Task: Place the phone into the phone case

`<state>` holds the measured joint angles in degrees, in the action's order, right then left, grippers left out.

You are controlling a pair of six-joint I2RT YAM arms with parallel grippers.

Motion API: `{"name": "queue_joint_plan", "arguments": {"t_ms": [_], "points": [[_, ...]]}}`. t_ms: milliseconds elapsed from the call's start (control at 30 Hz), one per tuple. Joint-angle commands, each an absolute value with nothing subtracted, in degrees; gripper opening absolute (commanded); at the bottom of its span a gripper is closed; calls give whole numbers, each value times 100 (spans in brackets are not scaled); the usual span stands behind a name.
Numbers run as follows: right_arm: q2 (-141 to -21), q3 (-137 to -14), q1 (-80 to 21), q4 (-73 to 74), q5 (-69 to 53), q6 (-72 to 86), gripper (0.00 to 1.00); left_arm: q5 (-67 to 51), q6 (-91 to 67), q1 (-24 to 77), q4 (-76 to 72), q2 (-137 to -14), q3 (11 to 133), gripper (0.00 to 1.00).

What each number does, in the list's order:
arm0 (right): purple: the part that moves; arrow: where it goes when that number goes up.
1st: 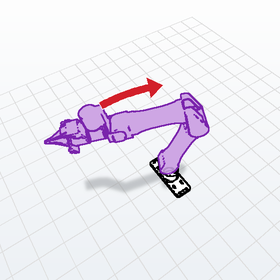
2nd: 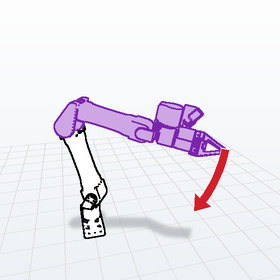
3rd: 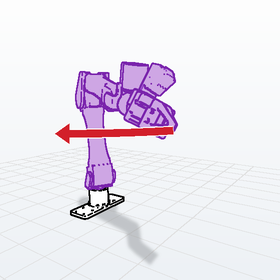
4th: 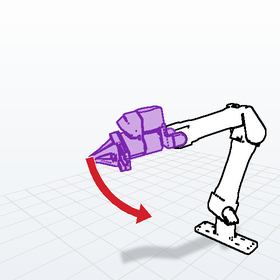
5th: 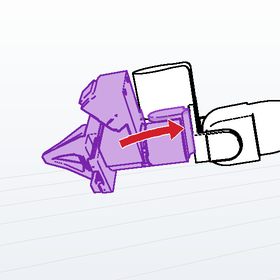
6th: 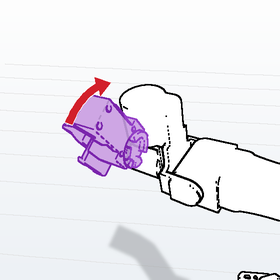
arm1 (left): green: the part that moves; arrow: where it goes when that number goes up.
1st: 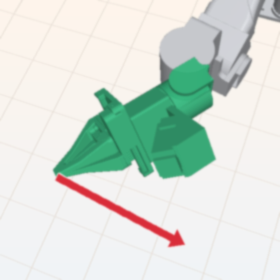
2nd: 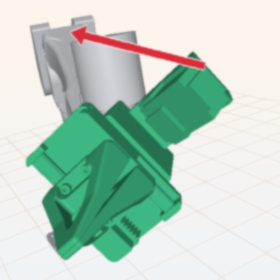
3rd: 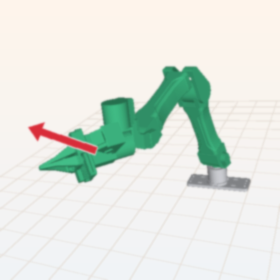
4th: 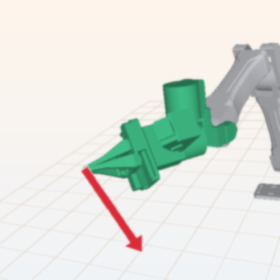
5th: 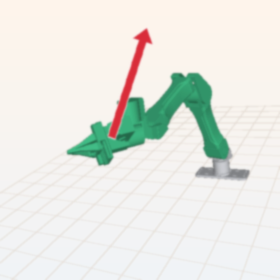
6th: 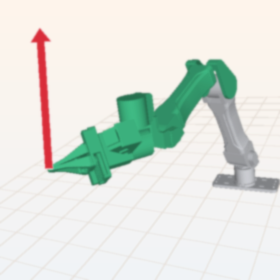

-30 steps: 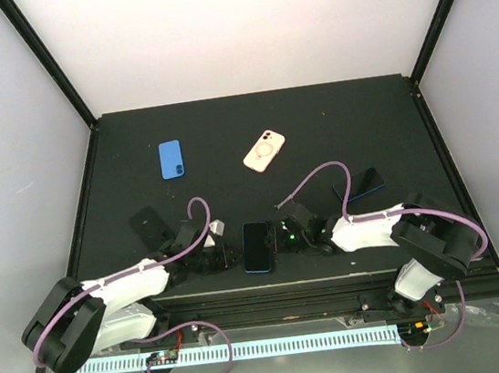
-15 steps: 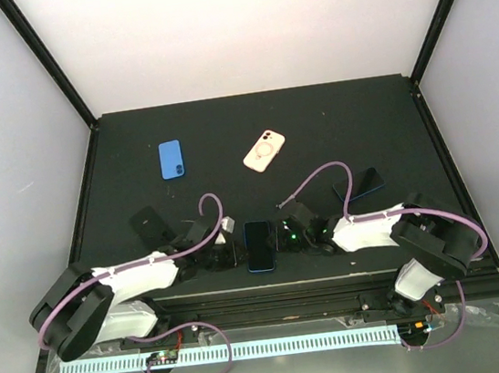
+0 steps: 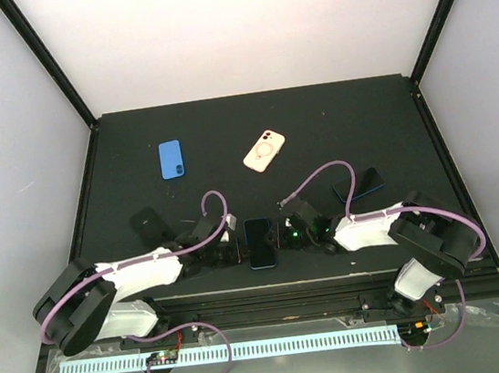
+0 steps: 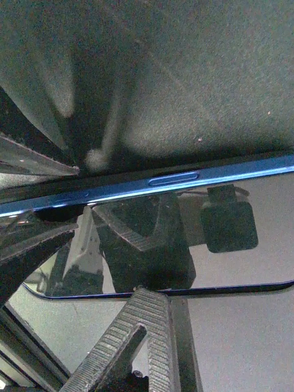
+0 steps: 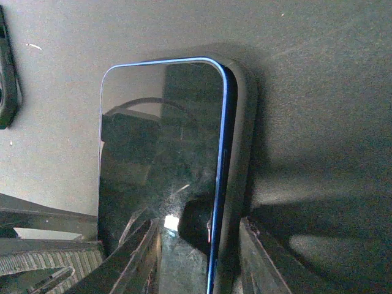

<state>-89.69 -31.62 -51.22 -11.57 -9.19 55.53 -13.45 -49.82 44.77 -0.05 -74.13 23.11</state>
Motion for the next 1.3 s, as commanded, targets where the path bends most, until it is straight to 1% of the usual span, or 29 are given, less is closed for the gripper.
{"name": "queue_joint_plan", "arguments": {"t_ms": [0, 267, 500, 667, 800, 1267], "points": [[-9070, -3099, -5130, -1183, -1023, 5476, 38, -879, -4959, 4487, 397, -7374, 2618, 23], [-9008, -3196, -5126, -871, -884, 5392, 41, -917, -4885, 4430, 441, -7612, 2797, 23], [-9169, -3226, -5127, -1286, -1146, 5410, 42, -1065, -4759, 4430, 325, -7850, 2870, 11], [-9082, -3341, -5116, -1826, -1766, 5156, 43, -1044, -4668, 4413, 329, -7936, 2835, 6], [-9212, -3170, -5094, -2784, -2444, 5430, 43, -1087, -4637, 4351, 314, -7849, 2744, 5], [-9215, -2883, -5010, -4118, -2988, 6129, 43, -1152, -4626, 4099, 416, -7375, 2331, 9]]}}
